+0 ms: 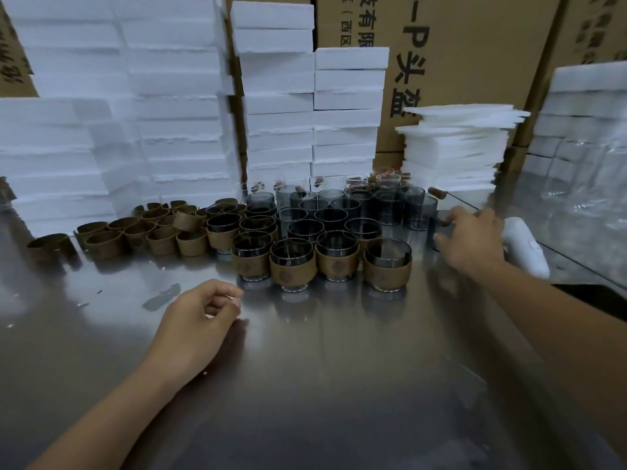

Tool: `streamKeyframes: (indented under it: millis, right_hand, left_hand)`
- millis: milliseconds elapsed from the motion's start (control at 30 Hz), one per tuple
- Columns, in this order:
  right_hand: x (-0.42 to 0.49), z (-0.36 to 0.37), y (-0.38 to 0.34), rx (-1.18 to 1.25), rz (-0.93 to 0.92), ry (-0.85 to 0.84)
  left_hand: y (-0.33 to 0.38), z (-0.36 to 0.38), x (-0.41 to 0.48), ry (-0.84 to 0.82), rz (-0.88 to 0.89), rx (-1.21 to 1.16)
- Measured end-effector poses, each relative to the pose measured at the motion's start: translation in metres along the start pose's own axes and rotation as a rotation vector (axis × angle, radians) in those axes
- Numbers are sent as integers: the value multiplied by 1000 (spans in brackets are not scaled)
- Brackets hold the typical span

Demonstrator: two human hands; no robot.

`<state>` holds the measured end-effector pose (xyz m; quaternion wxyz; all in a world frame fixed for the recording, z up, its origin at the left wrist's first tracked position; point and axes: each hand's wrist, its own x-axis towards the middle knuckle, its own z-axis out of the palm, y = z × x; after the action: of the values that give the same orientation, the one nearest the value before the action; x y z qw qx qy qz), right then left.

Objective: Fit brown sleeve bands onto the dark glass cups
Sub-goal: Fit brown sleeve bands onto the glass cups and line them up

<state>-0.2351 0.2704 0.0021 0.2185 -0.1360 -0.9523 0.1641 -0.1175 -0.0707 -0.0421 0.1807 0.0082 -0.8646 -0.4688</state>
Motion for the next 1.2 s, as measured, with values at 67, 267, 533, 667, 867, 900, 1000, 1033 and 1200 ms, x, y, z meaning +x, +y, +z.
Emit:
streamKeyframes:
  millis: [67,267,533,667,867,900,1000,1033,1200]
  right_hand:
    - [-3,1,-3,141,27,-57]
    - [-21,-3,-1,263,-7,-95]
    - [-73,-48,-48,577,-266,242]
    - [-124,-55,-98,892,-278,111]
    - [-187,-12,-155,1095,-155,-214]
    - [-193,-5,-159,1084,-171,-234]
    - [-203,7,-161,1018,-264,-282]
    - [-204,9,-158,995,-297,-294]
    - [-202,13,-152,1030,-342,-296]
  left_hand:
    - [1,0,0,2,5,5]
    - [4,-3,-4,33,14,7]
    - [11,-9,-8,104,15,-88]
    - [13,-8,-17,85,51,-125]
    - [24,-7,-19,127,61,-399]
    - [24,-7,-18,128,54,-410]
    - [22,-9,-19,79,65,-398]
    - [22,-9,-19,71,78,-389]
    - [27,-9,-20,59,129,-352]
